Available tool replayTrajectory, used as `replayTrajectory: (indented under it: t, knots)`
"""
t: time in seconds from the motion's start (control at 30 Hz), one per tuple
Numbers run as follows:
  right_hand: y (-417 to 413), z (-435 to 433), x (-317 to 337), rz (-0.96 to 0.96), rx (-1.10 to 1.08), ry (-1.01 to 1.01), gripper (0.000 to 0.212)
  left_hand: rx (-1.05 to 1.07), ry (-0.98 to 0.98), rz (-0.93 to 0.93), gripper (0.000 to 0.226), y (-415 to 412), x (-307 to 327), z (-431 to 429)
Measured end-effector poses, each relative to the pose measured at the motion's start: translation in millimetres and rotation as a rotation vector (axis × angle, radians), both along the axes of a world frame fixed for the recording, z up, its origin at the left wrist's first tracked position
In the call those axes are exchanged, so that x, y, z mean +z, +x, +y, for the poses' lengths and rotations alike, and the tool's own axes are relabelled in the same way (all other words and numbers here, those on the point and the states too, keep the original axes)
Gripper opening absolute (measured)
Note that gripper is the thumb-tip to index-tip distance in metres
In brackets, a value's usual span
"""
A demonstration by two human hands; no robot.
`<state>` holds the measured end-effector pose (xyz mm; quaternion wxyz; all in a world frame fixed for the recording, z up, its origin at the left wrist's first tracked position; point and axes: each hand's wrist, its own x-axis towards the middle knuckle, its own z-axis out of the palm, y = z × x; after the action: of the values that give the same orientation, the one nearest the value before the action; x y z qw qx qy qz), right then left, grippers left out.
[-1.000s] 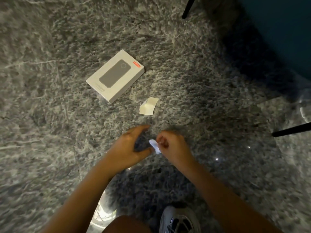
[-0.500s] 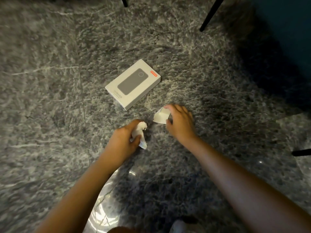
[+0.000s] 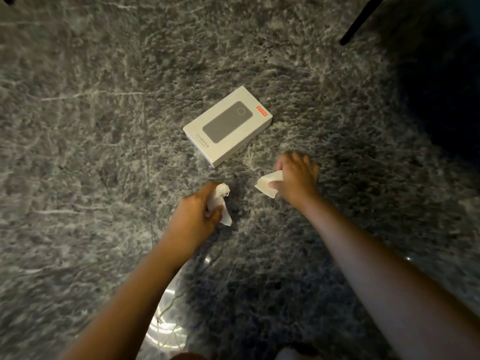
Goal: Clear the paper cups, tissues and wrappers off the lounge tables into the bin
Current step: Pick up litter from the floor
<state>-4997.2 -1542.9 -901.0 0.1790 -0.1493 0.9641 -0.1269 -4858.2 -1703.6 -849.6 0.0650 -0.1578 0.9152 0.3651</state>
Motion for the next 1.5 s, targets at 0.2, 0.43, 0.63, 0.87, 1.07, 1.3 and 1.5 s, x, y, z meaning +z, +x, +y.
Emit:
replayTrajectory:
  t: [0.2, 0.43, 0.63, 0.87, 1.07, 1.3, 1.5]
  knots:
    - [21, 2, 9, 0.013, 0.045, -0.177, 0.040, 0.044, 0.039, 0.061, 0.040, 1, 0, 0]
    - [18, 2, 9, 0.036, 0.144, 0.118, 0.037, 0.050, 0.068, 0.072, 0.039, 7, 8, -1]
    - [31, 6, 24, 0.010, 0.080, -0.273, 0.009, 0.077, 0.070, 0.020, 0.044, 12, 10, -3]
    - [52, -18, 53, -0.154, 0.080, -0.687, 0.009, 0.116, 0.372, 0.029, 0.032, 11, 25, 6]
    - [63, -34, 51, -0.195, 0.096, -0.749, 0.011, 0.086, 0.239, 0.056, 0.037, 13, 33, 9]
    - [40, -52, 36, -0.168, 0.115, -0.768, 0.030, 0.211, 0.032, 0.071, 0.036, 27, 26, -20]
    - [-6, -82, 18, 0.081, 0.373, -0.317, 0.065, 0.283, -0.003, 0.022, 0.038, 32, 28, -48]
